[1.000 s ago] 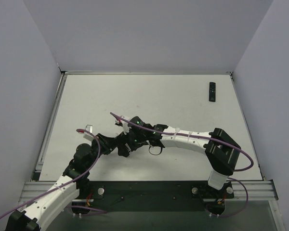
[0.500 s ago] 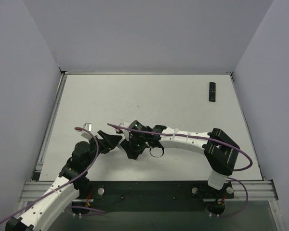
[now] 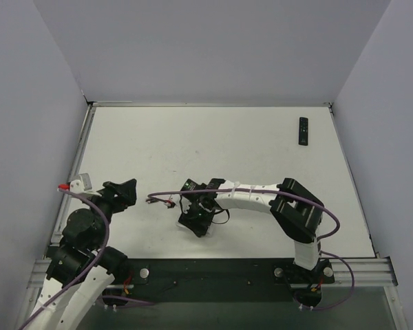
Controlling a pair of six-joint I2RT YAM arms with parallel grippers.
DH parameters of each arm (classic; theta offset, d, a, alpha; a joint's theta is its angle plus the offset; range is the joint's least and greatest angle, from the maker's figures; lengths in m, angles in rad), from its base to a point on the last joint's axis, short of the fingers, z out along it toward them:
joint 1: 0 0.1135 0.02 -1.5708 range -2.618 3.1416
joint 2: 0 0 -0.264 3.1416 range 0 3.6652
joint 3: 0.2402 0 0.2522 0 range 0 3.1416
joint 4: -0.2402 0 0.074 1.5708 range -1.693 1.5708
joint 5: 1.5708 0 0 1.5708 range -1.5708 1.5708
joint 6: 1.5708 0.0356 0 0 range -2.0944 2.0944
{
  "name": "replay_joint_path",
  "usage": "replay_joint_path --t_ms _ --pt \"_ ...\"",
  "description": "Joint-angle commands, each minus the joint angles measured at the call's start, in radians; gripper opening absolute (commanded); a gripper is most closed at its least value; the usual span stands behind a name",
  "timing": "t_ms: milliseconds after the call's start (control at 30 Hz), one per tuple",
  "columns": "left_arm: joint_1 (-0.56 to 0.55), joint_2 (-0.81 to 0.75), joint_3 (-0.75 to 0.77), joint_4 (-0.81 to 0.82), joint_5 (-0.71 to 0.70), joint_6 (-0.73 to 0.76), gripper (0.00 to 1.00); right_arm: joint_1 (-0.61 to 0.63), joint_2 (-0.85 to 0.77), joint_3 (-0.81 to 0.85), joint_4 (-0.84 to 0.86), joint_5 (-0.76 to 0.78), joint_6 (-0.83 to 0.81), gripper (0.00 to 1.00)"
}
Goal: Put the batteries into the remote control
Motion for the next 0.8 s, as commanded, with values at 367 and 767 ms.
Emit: replay_joint_path --t_ms 367,767 --pt "0.006 -0.212 0.01 -0.053 -0.209 0.269 0.86 0.014 0.057 0.16 -0.202 0.041 -0.043 0.72" --pt "0.015 -0.185 0.013 -0.045 -0.166 0.286 0.86 -0.081 -0.045 0.212 -0.192 0.24 0.189 0.51"
